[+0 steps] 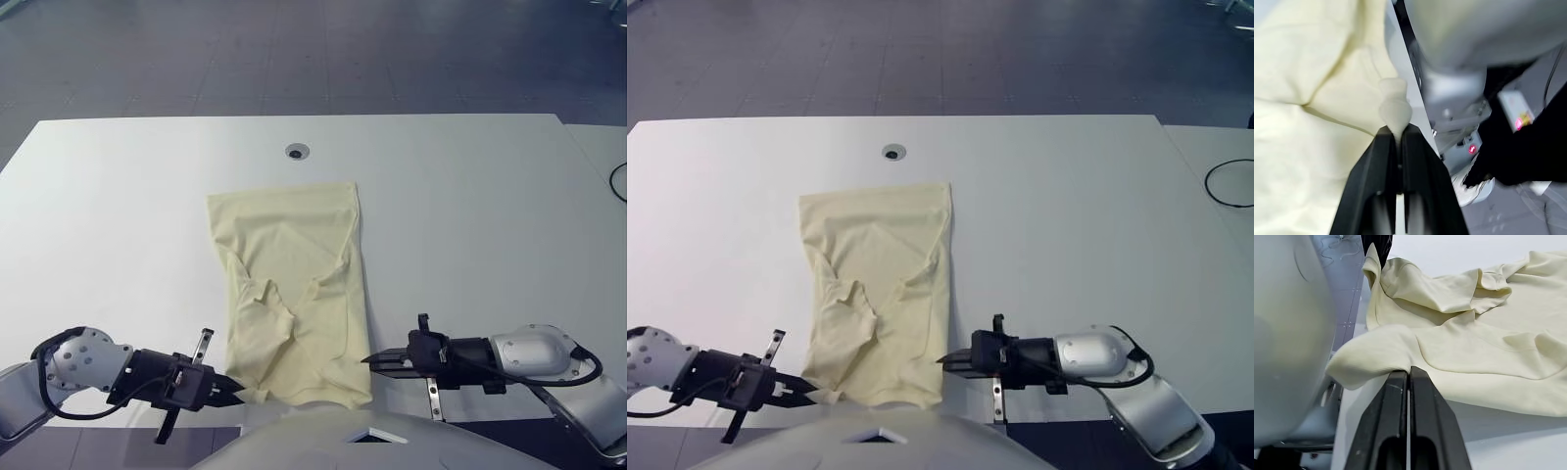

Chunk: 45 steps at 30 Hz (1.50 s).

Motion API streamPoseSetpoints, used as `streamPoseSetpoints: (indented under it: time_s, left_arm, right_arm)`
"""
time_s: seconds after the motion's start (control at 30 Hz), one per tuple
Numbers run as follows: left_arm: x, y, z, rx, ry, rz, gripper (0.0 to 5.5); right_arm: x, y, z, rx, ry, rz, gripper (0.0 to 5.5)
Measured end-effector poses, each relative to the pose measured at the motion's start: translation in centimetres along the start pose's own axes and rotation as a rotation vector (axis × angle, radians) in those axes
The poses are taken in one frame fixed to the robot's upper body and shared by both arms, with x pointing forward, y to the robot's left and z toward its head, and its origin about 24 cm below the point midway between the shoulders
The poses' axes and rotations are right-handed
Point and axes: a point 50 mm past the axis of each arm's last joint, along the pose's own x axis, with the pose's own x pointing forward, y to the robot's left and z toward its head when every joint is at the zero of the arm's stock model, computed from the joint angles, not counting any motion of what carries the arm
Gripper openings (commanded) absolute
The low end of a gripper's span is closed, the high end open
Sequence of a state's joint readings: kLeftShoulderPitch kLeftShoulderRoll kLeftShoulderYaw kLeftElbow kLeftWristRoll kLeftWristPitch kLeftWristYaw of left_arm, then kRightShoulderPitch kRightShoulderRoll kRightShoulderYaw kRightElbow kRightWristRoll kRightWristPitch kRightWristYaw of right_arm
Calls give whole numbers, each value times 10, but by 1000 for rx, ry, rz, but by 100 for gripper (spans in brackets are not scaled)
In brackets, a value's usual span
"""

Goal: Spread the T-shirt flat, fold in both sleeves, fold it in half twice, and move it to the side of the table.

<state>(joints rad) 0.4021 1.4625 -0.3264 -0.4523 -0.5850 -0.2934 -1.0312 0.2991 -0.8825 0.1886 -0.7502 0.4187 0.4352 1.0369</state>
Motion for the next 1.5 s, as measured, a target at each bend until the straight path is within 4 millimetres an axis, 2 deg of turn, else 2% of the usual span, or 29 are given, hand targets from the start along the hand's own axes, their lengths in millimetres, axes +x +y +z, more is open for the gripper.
streamPoseSetpoints:
  time_s: [0.13,0.27,0.43,0.57,0.67,0.83,1.13,1.3,1.5]
  left_arm:
    - [-5,9,16,-120,-56,-22,0]
    - [-19,30,26,-187,-97,27,0]
    - [-37,56,24,-245,-138,117,0]
    - [-50,84,23,-262,-196,201,0]
    - [-58,110,21,-278,-235,278,0]
    - [-64,143,15,-286,-257,361,0]
    - [-77,174,6,-284,-243,436,0]
    - [-81,188,3,-282,-247,490,0]
    - [-79,206,3,-278,-262,549,0]
  right_arm:
    - [-8,-15,14,133,-85,-10,1]
    - [-18,-39,27,215,-148,-35,1]
    - [-24,-70,47,265,-216,-37,1]
    - [-22,-104,60,310,-279,-57,1]
    - [-17,-125,60,336,-269,-75,1]
    - [-4,-155,57,360,-255,-79,1]
    - [-1,-213,53,394,-248,-205,1]
    - [1,-232,56,389,-253,-257,1]
    - [5,-246,59,390,-272,-330,1]
